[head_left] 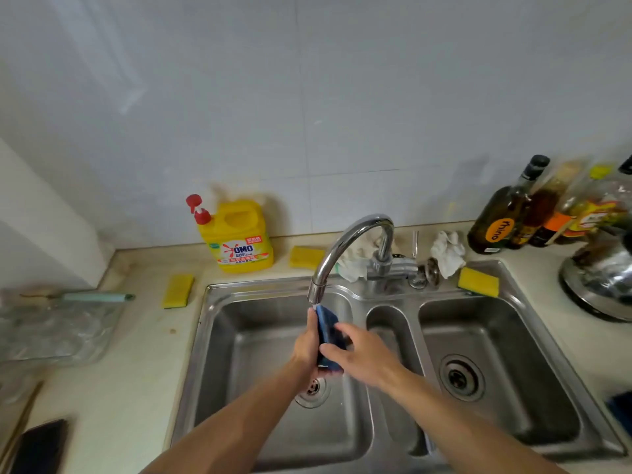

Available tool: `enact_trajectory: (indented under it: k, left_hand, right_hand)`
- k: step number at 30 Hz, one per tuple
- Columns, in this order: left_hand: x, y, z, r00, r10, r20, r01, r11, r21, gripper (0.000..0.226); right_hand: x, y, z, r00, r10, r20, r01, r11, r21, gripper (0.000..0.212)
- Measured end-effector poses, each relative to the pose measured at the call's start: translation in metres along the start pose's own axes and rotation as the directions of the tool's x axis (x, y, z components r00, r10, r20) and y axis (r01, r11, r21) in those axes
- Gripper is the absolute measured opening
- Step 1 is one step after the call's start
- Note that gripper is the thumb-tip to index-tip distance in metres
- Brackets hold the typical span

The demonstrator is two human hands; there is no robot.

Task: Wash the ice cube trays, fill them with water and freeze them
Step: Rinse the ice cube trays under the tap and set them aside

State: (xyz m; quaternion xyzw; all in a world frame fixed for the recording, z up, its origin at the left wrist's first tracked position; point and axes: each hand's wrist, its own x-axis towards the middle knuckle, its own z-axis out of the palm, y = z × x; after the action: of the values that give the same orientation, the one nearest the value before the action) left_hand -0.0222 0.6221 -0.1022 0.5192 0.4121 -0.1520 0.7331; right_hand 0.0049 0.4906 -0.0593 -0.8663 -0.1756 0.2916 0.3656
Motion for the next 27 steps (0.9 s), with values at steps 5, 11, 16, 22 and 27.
enact_trajectory:
  k: [5, 11, 16, 22, 27]
  left_hand:
    - [0.016, 0.011, -0.01, 1.0, 0.013, 0.013, -0.013, 0.998, 0.065, 0.08]
    - [0.027, 0.026, -0.018, 0.997, 0.074, 0.034, -0.08, 0.963, 0.257, 0.072]
    - [0.038, 0.045, -0.033, 0.965, 0.261, 0.01, -0.222, 0.8, 0.557, 0.074]
    - [0.052, 0.044, -0.048, 0.982, 0.185, 0.019, -0.157, 0.769, 0.62, 0.071]
    - [0.059, 0.036, -0.045, 0.994, 0.108, -0.024, -0.086, 0.89, 0.447, 0.065]
  right_hand:
    - [0.02, -0.007, 0.002, 0.998, 0.05, 0.025, -0.051, 0.997, 0.052, 0.049]
    - [0.04, -0.006, 0.007, 0.996, 0.086, 0.034, -0.09, 0.986, 0.138, 0.04]
    - [0.045, -0.001, -0.005, 0.993, 0.111, 0.033, -0.114, 0.985, 0.127, 0.056]
    - [0.051, 0.016, -0.027, 0.99, 0.139, 0.027, -0.141, 0.978, 0.154, 0.066]
    - [0.047, 0.033, -0.038, 0.982, 0.19, 0.019, -0.191, 0.973, 0.128, 0.076]
